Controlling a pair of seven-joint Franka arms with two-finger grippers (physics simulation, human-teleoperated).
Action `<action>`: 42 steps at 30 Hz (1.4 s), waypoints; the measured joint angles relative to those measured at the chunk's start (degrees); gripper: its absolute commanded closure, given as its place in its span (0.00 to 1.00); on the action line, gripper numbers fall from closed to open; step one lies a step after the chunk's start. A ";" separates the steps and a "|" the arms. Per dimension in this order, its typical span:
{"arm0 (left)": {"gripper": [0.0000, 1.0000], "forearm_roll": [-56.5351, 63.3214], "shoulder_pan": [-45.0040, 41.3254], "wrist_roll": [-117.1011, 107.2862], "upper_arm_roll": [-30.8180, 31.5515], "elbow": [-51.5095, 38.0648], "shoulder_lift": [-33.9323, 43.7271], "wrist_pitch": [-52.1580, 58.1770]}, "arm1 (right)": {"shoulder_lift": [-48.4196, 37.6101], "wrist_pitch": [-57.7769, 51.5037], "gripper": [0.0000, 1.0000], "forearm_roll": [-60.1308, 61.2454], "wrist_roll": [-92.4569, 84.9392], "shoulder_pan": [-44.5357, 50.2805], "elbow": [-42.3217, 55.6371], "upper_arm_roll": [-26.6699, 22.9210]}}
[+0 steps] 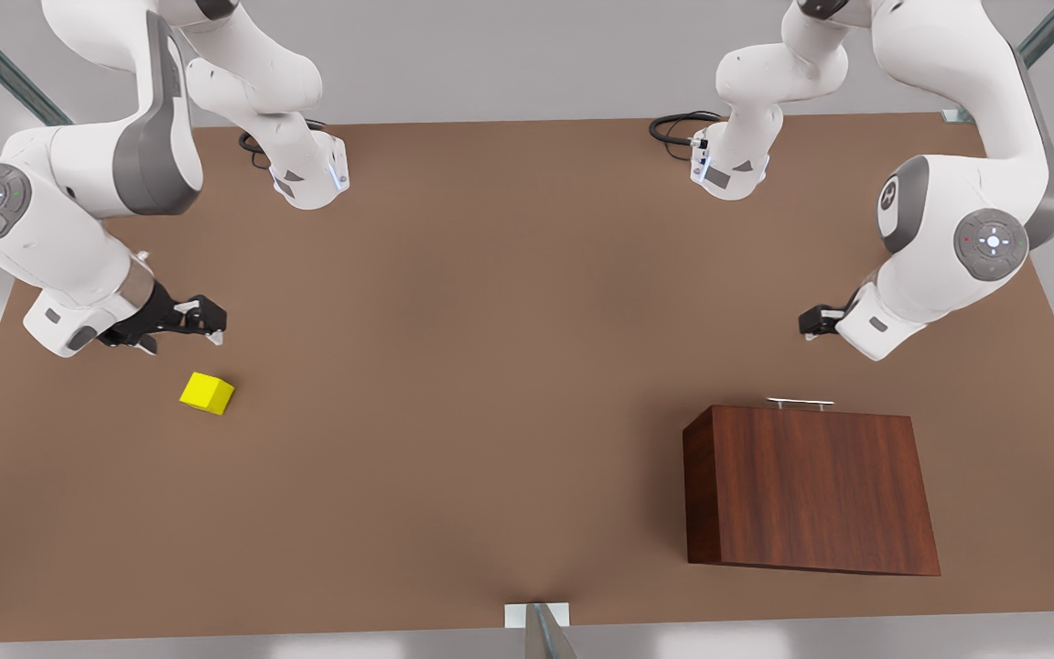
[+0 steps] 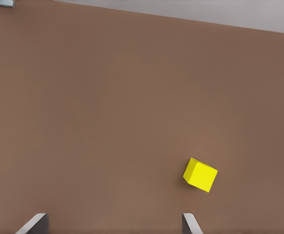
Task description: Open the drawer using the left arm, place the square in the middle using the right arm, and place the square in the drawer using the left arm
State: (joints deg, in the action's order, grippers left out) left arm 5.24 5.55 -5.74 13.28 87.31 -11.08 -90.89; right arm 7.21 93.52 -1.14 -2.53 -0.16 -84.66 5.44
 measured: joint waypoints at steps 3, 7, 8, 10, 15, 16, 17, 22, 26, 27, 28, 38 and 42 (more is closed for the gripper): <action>0.00 0.06 -0.12 -4.65 -1.95 9.52 2.02 -2.03 | 0.00 0.07 0.00 0.26 0.29 0.06 -0.06 -0.08; 0.00 -0.71 -0.55 -54.67 -5.21 31.51 6.95 -33.62 | 7.53 4.67 0.00 0.01 0.67 -0.68 0.99 -0.66; 0.00 -0.95 0.02 -61.55 -5.37 34.51 7.17 -39.76 | 8.48 4.65 0.00 0.01 0.68 -1.47 1.45 -0.73; 0.00 -1.27 0.56 -69.22 -5.70 39.04 8.11 -47.71 | 8.93 4.41 0.00 -0.16 0.73 -2.24 -0.54 -0.79; 0.00 -1.66 -0.39 -72.12 -5.72 43.46 8.09 -57.47 | 11.69 5.56 0.01 2.49 12.13 -5.25 -0.06 -0.88; 0.00 -1.76 -0.38 -72.29 -5.72 43.91 7.79 -59.25 | 11.76 5.23 0.00 -0.30 18.63 -5.24 -0.40 -0.88; 0.00 -1.84 -0.16 -72.30 -5.77 45.06 7.74 -61.55 | 12.16 5.09 0.00 -2.15 21.95 -5.51 -0.74 -0.93; 0.00 -2.31 0.18 -72.48 -5.80 48.00 6.88 -67.82 | 16.31 5.80 0.00 -2.11 22.32 -11.60 -2.05 -0.88; 0.00 -2.85 0.72 -72.48 -6.25 48.75 5.62 -71.92 | 19.80 12.66 0.00 -1.49 22.43 -12.44 -5.62 -0.83; 0.00 -2.92 0.50 -72.55 -6.25 48.75 5.48 -71.97 | 19.90 15.83 0.00 -1.49 21.19 -12.49 -7.74 -0.79; 0.00 -2.97 0.19 -72.61 -6.24 48.75 5.37 -71.97 | 19.91 17.37 0.00 -1.41 20.73 -12.74 -8.85 -0.79; 0.00 -3.01 0.33 -73.36 -6.33 48.31 4.48 -71.94 | 26.21 26.39 0.00 -0.83 5.83 -18.90 -11.97 -0.79; 0.00 -2.96 0.34 -73.31 -6.33 47.91 4.45 -71.97 | 21.37 38.12 0.00 -2.51 5.95 -16.51 -24.11 -0.69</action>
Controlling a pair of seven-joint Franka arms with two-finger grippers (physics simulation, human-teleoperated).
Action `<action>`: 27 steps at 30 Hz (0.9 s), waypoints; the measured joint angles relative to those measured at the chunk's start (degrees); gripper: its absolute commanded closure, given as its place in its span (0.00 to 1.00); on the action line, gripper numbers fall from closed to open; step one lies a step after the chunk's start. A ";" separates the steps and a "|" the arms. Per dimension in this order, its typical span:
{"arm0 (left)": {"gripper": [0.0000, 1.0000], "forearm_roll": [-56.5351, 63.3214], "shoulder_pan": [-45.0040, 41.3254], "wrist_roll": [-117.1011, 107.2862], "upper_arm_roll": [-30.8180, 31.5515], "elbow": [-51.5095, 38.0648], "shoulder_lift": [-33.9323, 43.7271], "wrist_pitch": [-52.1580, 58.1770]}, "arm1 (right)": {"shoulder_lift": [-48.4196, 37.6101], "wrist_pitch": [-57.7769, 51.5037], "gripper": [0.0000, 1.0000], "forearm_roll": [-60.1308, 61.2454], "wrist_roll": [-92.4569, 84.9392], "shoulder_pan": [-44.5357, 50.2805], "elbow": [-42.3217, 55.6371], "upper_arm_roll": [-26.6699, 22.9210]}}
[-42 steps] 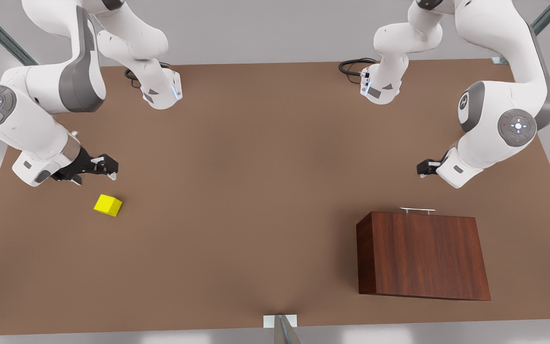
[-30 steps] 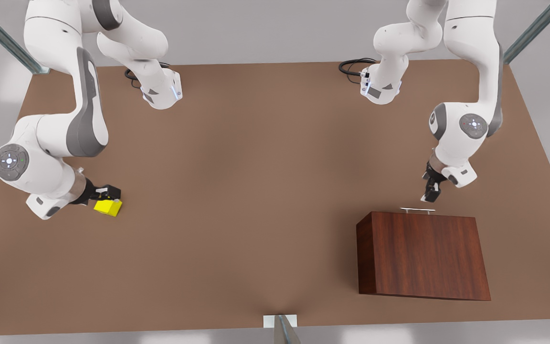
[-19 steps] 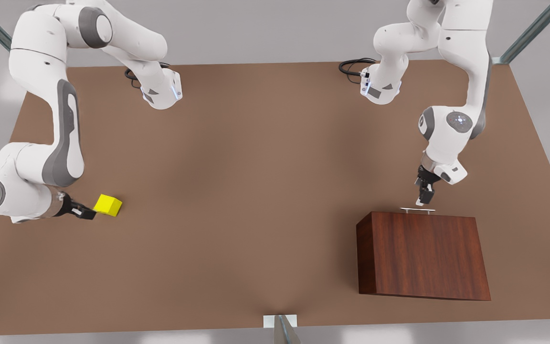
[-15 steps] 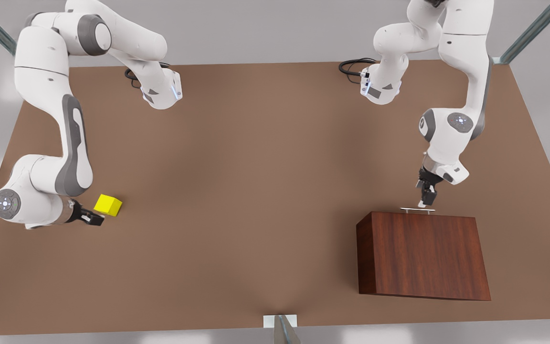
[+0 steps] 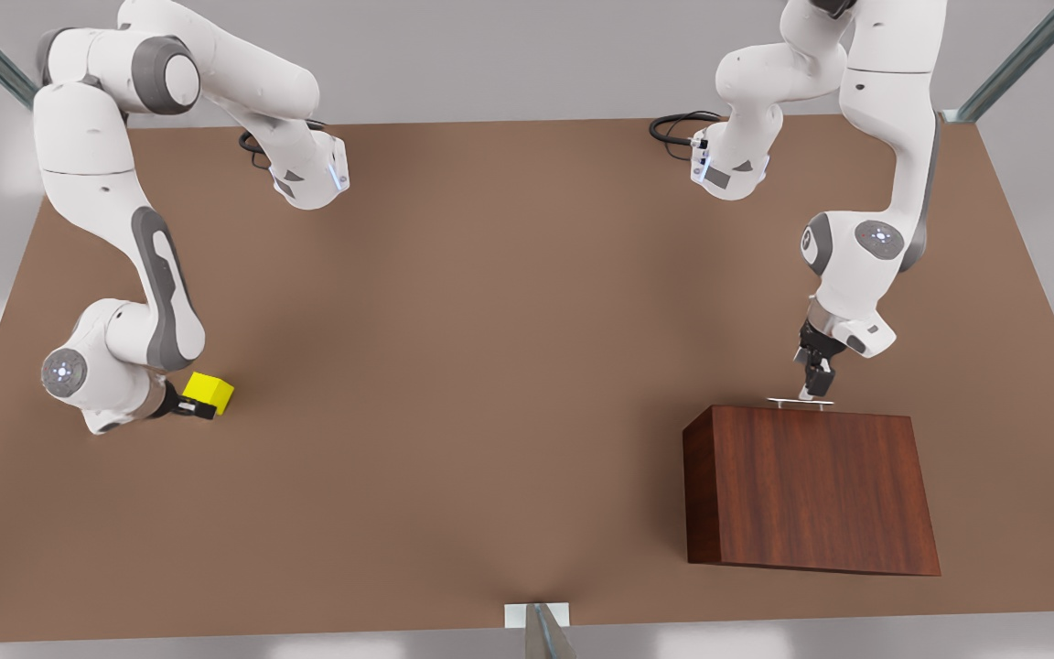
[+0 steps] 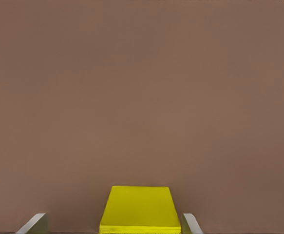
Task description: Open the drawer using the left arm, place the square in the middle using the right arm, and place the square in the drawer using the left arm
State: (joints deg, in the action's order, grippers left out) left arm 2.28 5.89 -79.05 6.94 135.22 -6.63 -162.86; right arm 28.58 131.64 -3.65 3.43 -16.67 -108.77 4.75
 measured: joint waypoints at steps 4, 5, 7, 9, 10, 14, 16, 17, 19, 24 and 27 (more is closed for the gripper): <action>0.00 0.13 0.00 0.00 0.00 -0.39 -1.13 -0.13 | -0.01 0.01 0.00 -1.53 -0.09 -0.77 0.31 -0.18; 0.00 0.16 0.00 0.04 0.00 -0.39 -1.31 -0.17 | -0.06 -0.05 0.00 -1.61 -0.23 -1.09 0.11 -0.63; 0.00 0.27 0.02 0.00 0.00 -0.45 -1.89 -0.14 | -0.10 -0.07 0.00 -1.77 -0.88 -1.17 -0.12 -0.80; 0.00 0.38 0.05 0.00 -0.02 -0.40 -1.97 -0.11 | 0.32 0.02 0.00 -1.80 -1.05 -1.26 -0.13 -0.89; 0.00 0.48 0.06 -0.01 -0.02 -0.41 -1.98 -0.09 | 0.26 0.02 0.00 -1.80 -1.05 -1.18 -0.13 -0.97; 0.00 0.66 -0.08 0.04 -0.25 -0.39 -2.33 -0.17 | 0.52 0.27 0.00 -1.80 -0.62 -0.99 -2.10 -0.97; 0.00 0.50 0.03 0.04 -0.23 -0.48 -2.95 -0.18 | 0.30 0.29 0.00 -1.63 -0.35 -0.70 -2.59 -0.89; 0.00 0.46 -0.02 0.04 -0.26 -0.48 -2.95 -0.18 | 0.34 0.30 0.00 -1.62 -0.35 -0.57 -2.60 -0.89; 0.00 0.35 0.04 0.04 -0.19 -0.48 -2.44 0.06 | 0.67 0.37 0.00 -1.62 -0.35 -0.98 -2.60 -0.89; 0.00 0.09 -0.02 0.04 -0.26 -0.13 -1.89 0.92 | 0.90 4.59 0.00 -1.80 -0.37 -1.70 -5.72 -1.06; 0.00 0.00 0.01 0.01 -0.26 -0.05 -1.50 2.43 | 0.36 3.94 0.00 -1.80 -0.17 -1.26 -6.76 -1.06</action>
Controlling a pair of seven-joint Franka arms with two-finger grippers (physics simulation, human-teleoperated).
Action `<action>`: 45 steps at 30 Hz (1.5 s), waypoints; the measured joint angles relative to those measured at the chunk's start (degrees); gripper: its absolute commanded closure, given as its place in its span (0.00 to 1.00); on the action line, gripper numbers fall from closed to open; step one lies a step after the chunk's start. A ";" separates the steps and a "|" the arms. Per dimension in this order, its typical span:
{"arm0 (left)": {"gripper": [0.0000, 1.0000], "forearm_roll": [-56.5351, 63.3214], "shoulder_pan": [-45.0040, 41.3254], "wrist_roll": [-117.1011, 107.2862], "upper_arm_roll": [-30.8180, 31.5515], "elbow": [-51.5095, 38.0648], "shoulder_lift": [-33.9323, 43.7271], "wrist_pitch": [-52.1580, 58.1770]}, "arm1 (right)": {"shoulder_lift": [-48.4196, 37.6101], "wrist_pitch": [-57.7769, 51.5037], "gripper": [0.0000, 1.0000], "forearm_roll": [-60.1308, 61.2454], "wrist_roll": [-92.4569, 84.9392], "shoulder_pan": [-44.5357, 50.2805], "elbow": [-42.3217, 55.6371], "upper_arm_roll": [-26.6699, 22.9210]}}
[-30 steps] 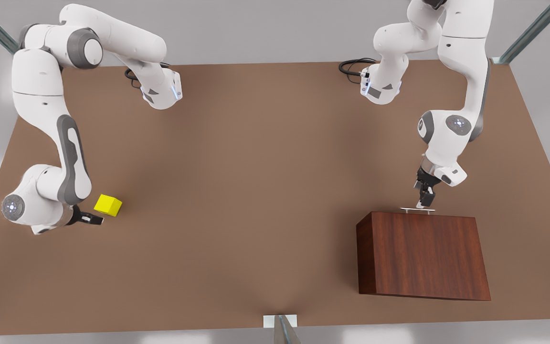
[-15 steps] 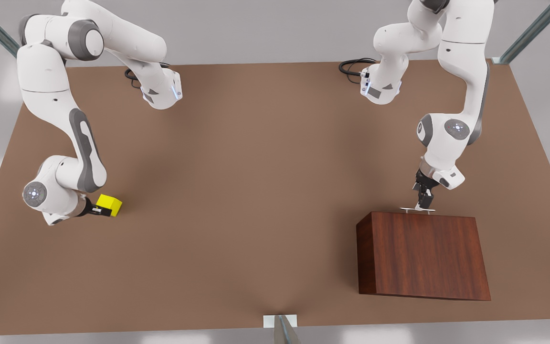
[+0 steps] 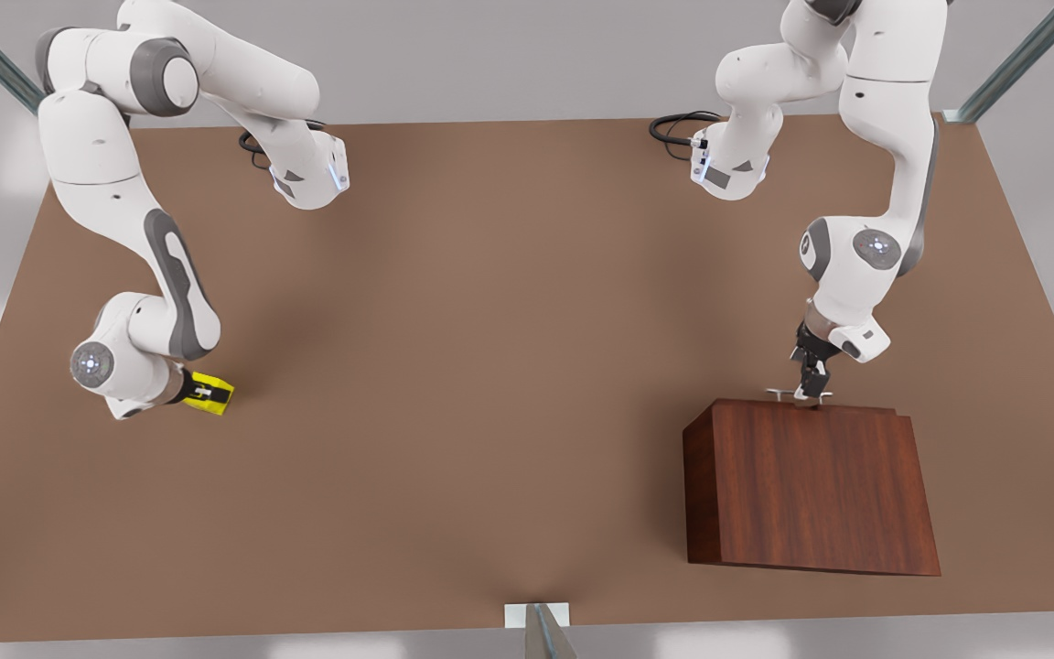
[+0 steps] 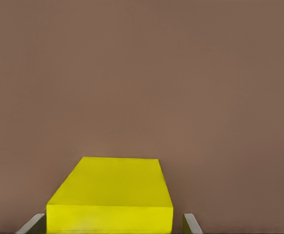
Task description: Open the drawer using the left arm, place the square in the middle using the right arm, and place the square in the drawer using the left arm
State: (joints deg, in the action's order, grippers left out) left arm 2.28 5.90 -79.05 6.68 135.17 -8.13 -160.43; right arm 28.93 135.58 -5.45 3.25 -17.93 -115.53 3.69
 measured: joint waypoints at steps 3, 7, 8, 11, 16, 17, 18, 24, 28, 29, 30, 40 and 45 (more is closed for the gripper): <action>0.00 -0.05 0.00 -0.05 0.00 0.10 0.87 1.72 | -0.85 0.03 0.00 0.00 0.00 0.26 -1.45 0.00; 0.00 -0.08 -0.05 -0.05 0.01 0.26 1.10 3.94 | 0.49 3.20 0.22 0.09 0.96 0.26 -0.92 0.00; 0.00 -0.08 0.02 -0.05 0.00 0.27 1.10 4.52 | 0.76 3.37 0.27 0.09 0.96 0.18 -1.08 0.00; 0.00 -0.10 -0.01 -0.05 0.00 0.27 1.49 5.80 | 0.46 2.71 0.37 0.09 0.97 0.26 -1.11 0.00; 0.00 -0.10 -0.25 -0.06 -0.69 0.27 2.94 8.68 | 0.18 2.36 0.37 0.18 0.73 0.16 -1.02 0.00; 0.00 -0.09 -0.11 -0.06 -0.62 0.28 2.94 9.06 | -0.16 0.67 0.37 0.27 0.80 0.27 -0.47 0.17; 0.00 -0.09 0.03 -0.05 -0.65 0.36 2.99 9.47 | -1.04 -1.59 0.37 0.43 0.93 0.35 0.72 0.48; 0.00 -0.09 -0.08 -0.29 -0.69 0.62 3.82 11.79 | -3.01 -10.71 0.37 0.75 12.54 12.34 12.05 0.88; 0.00 -0.07 -0.05 -0.49 -0.62 0.76 4.77 14.52 | -2.76 -17.90 0.36 0.34 39.79 27.52 20.43 6.36; 0.00 -0.07 -0.09 -0.49 -0.62 0.74 5.10 14.78 | -1.71 -17.99 0.36 0.25 41.15 31.42 23.74 7.76; 0.00 -0.06 -0.13 -0.45 -0.62 0.75 5.19 15.20 | 0.12 -18.22 0.36 0.82 44.82 36.34 27.39 7.83; 0.00 -0.03 -0.29 -0.48 -0.62 1.15 6.02 16.64 | 26.39 -27.93 0.36 0.25 92.60 64.67 62.11 7.20; 0.00 -0.05 -0.35 -0.49 -0.62 1.15 6.62 18.89 | 30.05 -19.70 0.36 1.48 97.55 66.62 61.30 7.47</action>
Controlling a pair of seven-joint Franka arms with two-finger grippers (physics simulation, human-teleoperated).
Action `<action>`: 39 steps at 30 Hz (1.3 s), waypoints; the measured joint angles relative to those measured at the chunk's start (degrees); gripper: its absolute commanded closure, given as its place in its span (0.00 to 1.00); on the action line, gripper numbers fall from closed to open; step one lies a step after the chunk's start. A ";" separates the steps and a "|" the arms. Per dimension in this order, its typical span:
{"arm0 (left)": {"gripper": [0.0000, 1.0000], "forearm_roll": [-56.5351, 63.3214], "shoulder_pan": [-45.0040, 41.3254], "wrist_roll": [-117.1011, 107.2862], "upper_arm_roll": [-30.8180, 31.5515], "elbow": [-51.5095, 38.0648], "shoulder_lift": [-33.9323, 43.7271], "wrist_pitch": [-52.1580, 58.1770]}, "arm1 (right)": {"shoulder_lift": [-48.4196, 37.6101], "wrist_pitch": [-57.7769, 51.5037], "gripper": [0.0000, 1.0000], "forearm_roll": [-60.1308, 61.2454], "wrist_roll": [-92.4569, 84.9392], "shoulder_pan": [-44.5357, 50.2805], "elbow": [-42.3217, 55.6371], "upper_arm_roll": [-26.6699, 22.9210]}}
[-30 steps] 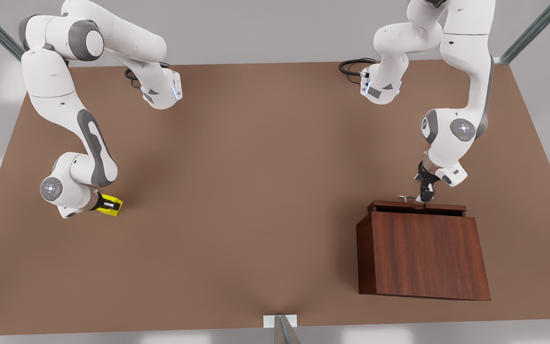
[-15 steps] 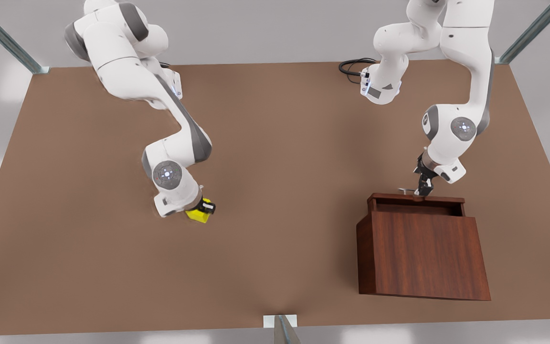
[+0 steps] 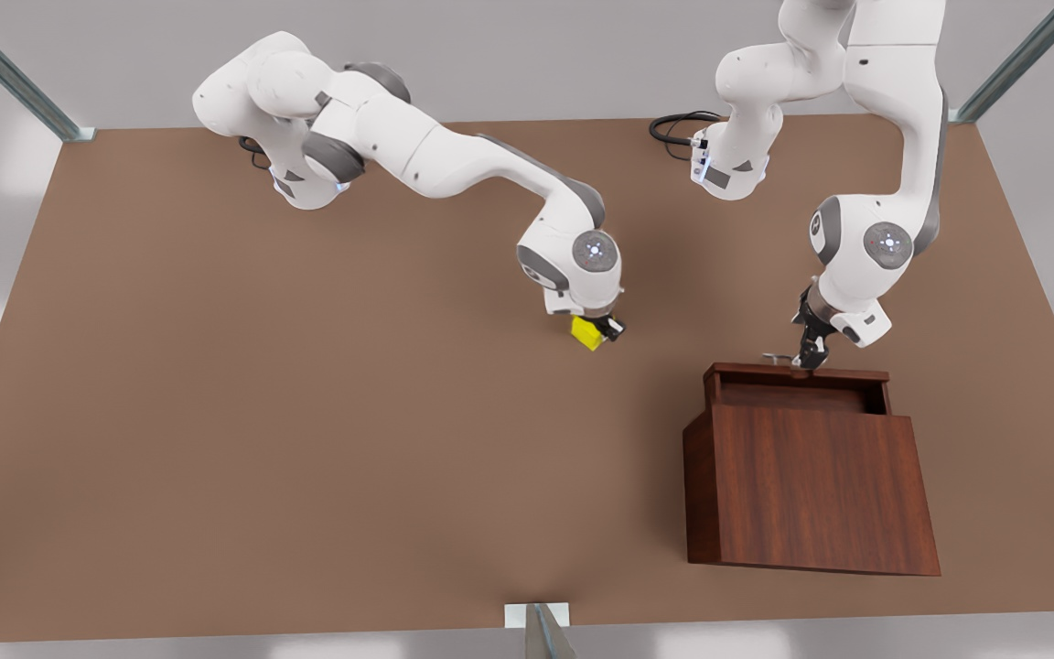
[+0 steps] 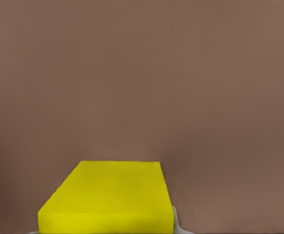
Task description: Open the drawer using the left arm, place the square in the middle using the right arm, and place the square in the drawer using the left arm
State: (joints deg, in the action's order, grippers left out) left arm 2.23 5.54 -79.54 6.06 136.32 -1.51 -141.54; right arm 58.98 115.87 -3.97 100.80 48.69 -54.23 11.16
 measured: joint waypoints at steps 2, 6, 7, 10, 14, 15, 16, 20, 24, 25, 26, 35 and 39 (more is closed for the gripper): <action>0.00 -0.02 0.00 -0.09 0.00 0.00 0.02 0.56 | 0.85 0.93 0.34 0.47 0.78 0.00 -0.42 0.00; 0.00 -0.04 -0.24 -0.35 0.00 0.00 0.61 2.54 | 2.00 0.85 0.34 0.86 7.57 -0.53 -0.36 -0.48; 0.00 -0.05 -0.28 -0.35 0.06 0.00 0.79 2.87 | 2.23 1.01 0.34 0.77 7.62 -0.52 -0.35 -0.57; 0.00 -0.05 -0.48 -0.42 0.07 0.08 0.98 3.88 | 2.97 1.08 0.32 0.51 6.42 -0.88 -0.35 -0.70; 0.00 -0.05 -0.65 -0.79 0.06 0.44 1.42 4.79 | 3.60 1.19 0.00 0.55 6.61 -0.80 -0.35 -0.70; 0.00 -0.05 -0.64 -0.79 0.11 0.44 1.84 5.64 | 3.54 1.16 0.00 0.54 6.60 -0.82 -0.35 -0.71; 0.00 -0.05 -0.68 -0.79 0.10 0.44 2.19 5.91 | 3.57 1.11 0.00 0.54 6.52 -0.82 -0.35 -0.70; 0.00 -0.08 -1.26 -1.55 0.10 0.44 3.09 6.62 | 1.87 -0.62 0.00 0.12 3.54 -1.01 -0.37 -0.70; 0.00 -0.12 -2.54 -2.16 0.16 0.43 3.01 6.89 | -4.13 -4.89 0.00 -1.57 -3.02 -3.73 -3.09 -0.63; 0.00 -0.13 -2.72 -2.19 0.11 0.39 3.01 6.82 | -9.86 -4.90 0.00 -1.52 -7.72 -7.54 -7.79 -0.58; 0.00 -0.13 -2.78 -2.20 0.10 0.42 2.87 6.81 | -14.21 -5.02 0.00 -1.56 -14.62 -10.55 -10.49 -0.62; 0.00 -0.54 -1.77 -2.69 0.23 -0.24 4.83 11.21 | -51.68 -21.39 0.00 2.98 -102.45 -46.31 -33.74 -9.78; 0.00 -2.73 -4.44 -9.86 2.12 -11.61 6.45 26.26 | -51.07 -23.67 0.00 2.72 -108.87 -48.29 -33.37 -9.93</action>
State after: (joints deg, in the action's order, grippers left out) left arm -0.50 1.10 -89.40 8.18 124.71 4.94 -115.28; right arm 7.91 92.20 -1.25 -8.07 0.40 -87.61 1.23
